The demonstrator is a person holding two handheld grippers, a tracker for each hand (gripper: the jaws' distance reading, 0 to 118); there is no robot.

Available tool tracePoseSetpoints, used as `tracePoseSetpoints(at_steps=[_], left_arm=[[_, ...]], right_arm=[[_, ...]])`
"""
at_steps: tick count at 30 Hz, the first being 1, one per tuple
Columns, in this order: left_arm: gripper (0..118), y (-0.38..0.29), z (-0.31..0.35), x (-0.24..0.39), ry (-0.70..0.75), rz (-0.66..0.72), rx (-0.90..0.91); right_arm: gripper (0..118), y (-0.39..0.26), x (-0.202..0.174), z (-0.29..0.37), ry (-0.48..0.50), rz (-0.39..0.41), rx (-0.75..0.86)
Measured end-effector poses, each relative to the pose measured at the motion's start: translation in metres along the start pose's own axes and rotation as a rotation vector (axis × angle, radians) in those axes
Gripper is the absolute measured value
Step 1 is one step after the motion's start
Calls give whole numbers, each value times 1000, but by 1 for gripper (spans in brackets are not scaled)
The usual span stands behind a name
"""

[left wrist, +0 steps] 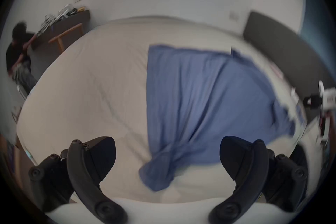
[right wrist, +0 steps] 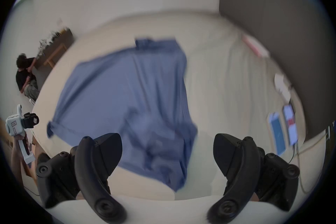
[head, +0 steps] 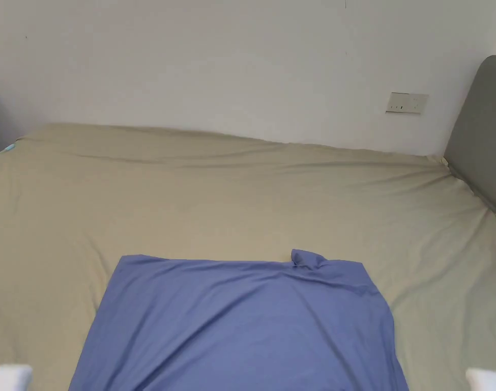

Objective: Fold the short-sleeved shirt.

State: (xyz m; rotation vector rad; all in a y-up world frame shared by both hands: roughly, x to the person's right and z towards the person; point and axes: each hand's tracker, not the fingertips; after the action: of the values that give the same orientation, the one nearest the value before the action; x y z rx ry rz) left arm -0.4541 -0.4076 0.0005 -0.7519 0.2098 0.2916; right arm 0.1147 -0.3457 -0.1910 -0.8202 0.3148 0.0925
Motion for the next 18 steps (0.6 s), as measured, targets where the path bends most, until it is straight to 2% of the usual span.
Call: tracePoseSetpoints(at_steps=[4, 6, 9, 11, 12, 13, 14, 15, 16, 17, 18], left_arm=[[113, 52, 57, 35, 4, 71, 282], [113, 74, 91, 64, 11, 44, 430], [110, 100, 138, 108, 69, -73, 606], [97, 106, 163, 135, 77, -120, 693], [87, 106, 171, 145, 82, -112, 716], [71, 110, 172, 148, 101, -120, 729], [56, 109, 176, 157, 113, -133, 741], [42, 108, 180, 165, 117, -157, 756], [27, 105, 180, 171, 123, -171, 764], [21, 104, 178, 175, 138, -203, 762], [13, 103, 177, 180, 172, -232, 754]], right_arm=[[106, 57, -46, 70, 11, 79, 316], [106, 75, -70, 102, 1, 86, 444], [106, 89, -104, 136, -1, 120, 591], [106, 90, -125, 147, -64, 193, 667], [105, 89, -134, 150, -86, 224, 684], [101, 86, -144, 151, -107, 261, 692], [92, 83, -151, 151, -104, 281, 692], [76, 80, -158, 153, -99, 295, 697], [41, 75, -165, 153, -76, 315, 704], [14, 71, -170, 153, -72, 325, 702], [3, 68, -174, 149, -78, 332, 703]])
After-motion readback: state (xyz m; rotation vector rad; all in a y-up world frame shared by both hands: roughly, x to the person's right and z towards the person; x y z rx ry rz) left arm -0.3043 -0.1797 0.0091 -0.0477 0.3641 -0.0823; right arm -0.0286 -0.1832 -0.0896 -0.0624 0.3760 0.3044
